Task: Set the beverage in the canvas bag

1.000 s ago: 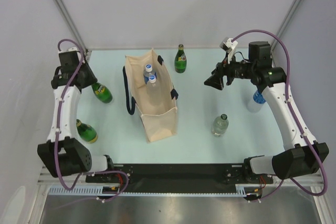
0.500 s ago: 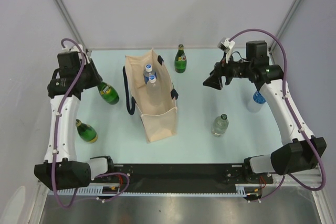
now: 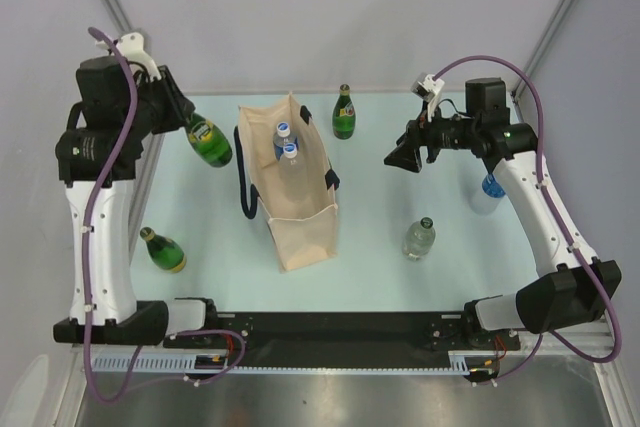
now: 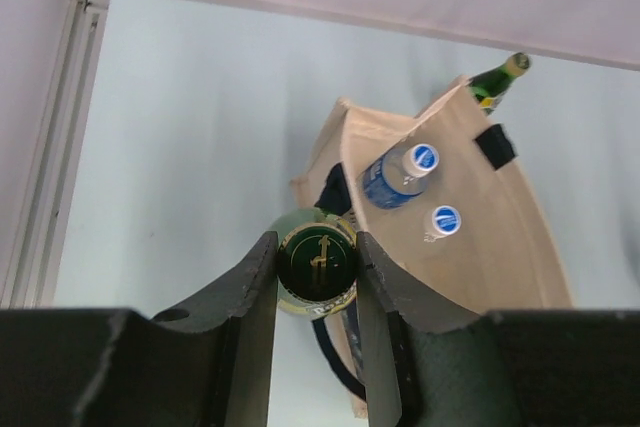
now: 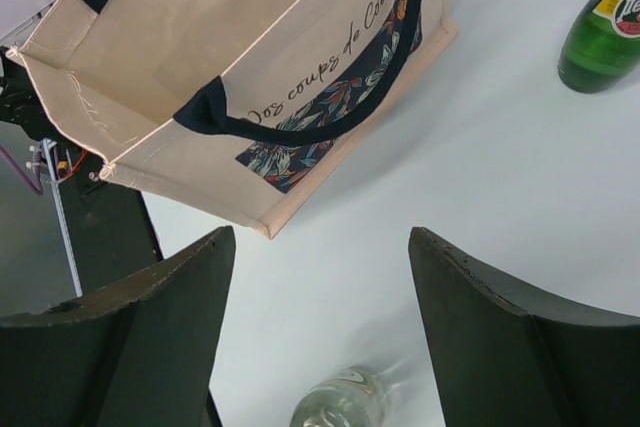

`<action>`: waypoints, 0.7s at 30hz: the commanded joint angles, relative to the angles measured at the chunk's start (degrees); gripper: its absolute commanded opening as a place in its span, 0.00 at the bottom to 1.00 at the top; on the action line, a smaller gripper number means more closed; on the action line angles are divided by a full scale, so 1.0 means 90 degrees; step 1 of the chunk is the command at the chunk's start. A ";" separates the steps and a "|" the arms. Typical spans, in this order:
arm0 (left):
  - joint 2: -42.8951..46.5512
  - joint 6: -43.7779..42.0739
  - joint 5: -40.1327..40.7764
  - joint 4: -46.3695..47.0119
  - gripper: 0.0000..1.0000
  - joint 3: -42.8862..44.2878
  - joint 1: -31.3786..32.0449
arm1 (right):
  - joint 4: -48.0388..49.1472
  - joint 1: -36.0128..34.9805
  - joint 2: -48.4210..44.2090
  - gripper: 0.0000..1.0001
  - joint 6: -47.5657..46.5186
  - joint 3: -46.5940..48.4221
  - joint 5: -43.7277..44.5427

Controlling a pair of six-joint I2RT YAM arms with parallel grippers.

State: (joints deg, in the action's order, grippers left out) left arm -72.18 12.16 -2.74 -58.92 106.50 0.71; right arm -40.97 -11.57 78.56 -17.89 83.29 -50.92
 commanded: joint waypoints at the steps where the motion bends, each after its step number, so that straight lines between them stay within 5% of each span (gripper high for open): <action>1: -0.0426 0.0270 0.0079 0.0337 0.00 0.1650 0.0428 | 0.0050 -0.0032 0.0011 0.76 -0.0112 0.0190 -0.0163; 6: -0.1110 0.0367 0.0178 -0.0007 0.00 0.3038 0.0878 | -0.0018 -0.0023 -0.0009 0.76 -0.0180 0.0150 -0.0192; 21: -0.2087 0.0153 0.0498 0.0286 0.00 0.2914 0.2059 | -0.0028 0.0026 -0.0116 0.76 -0.0239 -0.0152 -0.0124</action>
State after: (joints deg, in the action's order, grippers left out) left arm -91.33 13.47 -0.23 -64.60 131.04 17.72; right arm -41.71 -11.55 78.56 -19.38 83.02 -51.33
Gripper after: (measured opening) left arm 0.372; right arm 0.759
